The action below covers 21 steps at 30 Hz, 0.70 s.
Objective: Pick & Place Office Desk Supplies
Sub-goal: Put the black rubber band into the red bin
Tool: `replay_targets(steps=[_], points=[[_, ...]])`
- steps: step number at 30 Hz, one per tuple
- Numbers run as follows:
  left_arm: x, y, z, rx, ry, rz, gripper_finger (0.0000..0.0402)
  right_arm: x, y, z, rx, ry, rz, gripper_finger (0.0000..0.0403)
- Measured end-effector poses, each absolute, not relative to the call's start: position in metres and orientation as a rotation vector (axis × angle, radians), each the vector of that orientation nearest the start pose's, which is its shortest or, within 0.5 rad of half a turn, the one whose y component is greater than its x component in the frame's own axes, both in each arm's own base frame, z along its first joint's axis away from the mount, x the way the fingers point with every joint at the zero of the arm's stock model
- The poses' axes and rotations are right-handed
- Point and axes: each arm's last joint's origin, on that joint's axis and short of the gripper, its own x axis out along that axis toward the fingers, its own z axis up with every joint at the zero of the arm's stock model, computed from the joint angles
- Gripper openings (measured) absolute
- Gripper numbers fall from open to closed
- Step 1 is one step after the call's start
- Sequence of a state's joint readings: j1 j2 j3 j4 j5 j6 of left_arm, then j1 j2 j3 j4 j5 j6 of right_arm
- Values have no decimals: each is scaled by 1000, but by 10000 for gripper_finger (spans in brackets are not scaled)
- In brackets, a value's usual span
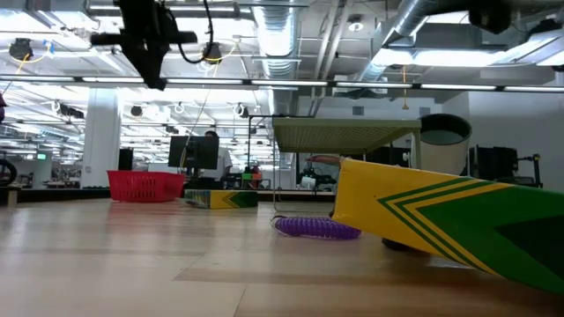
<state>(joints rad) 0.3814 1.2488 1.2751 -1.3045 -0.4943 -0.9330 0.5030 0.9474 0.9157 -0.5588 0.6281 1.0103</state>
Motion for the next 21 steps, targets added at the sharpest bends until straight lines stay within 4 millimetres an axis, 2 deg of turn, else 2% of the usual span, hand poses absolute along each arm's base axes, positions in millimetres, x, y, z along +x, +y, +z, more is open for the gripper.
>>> replay_targets(steps=[3,6,8,11,14,18,21], points=[[181,126,323,-684,868,1252,2,178,70,322,689,347,-373,202],[167,157,304,-778,867,1187,1,182,64,325,704,311,-392,202],[154,171,287,-832,881,1170,1,183,60,326,715,294,-407,202],[137,179,263,-873,943,1188,1,186,55,327,726,275,-428,202],[129,179,240,-936,980,1107,1,187,51,328,736,258,-447,202],[129,175,219,-945,964,1060,2,189,44,327,745,244,-482,202],[131,177,213,-930,931,1050,3,190,40,327,750,235,-506,202]])
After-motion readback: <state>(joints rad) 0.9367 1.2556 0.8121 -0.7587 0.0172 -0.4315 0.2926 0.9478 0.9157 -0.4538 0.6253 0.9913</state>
